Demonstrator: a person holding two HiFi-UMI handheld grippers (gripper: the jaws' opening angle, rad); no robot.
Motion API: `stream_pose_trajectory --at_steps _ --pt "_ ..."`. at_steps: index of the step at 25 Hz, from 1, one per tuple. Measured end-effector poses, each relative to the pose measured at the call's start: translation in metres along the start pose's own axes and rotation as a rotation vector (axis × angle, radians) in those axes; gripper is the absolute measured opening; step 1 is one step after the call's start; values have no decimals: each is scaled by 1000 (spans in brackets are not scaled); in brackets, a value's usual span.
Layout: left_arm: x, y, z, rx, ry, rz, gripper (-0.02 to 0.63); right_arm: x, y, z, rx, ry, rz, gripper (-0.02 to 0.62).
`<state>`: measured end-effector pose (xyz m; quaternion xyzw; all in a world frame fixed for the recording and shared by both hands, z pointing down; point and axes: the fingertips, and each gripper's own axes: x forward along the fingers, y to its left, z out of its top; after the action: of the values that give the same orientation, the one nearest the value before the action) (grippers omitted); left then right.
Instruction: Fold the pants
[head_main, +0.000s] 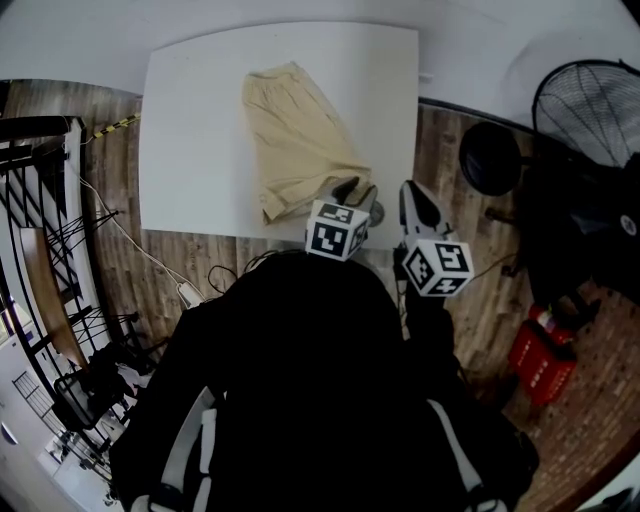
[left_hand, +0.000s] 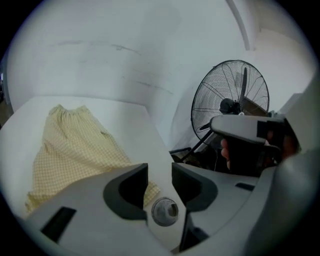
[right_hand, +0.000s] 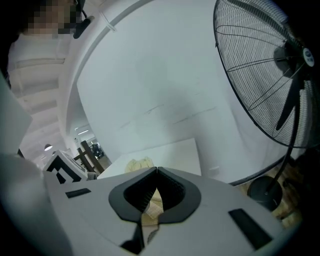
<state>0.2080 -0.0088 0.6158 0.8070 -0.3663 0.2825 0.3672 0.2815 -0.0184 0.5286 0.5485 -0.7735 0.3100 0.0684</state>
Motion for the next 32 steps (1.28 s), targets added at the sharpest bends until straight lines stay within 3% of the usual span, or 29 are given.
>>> stream_pose_trajectory --at_steps 5,14,22,32 --pt "-9 -7 9 -14 -31 -28 129 2 2 -3 3 7 -1 5" --pt "-41 33 30 -53 -104 5 129 19 24 -3 -20 15 0 5" --pt "-66 64 57 13 -153 22 129 28 62 13 -50 -20 10 5" --pt "-94 115 108 214 -235 56 129 35 103 10 -79 -16 -1 5"
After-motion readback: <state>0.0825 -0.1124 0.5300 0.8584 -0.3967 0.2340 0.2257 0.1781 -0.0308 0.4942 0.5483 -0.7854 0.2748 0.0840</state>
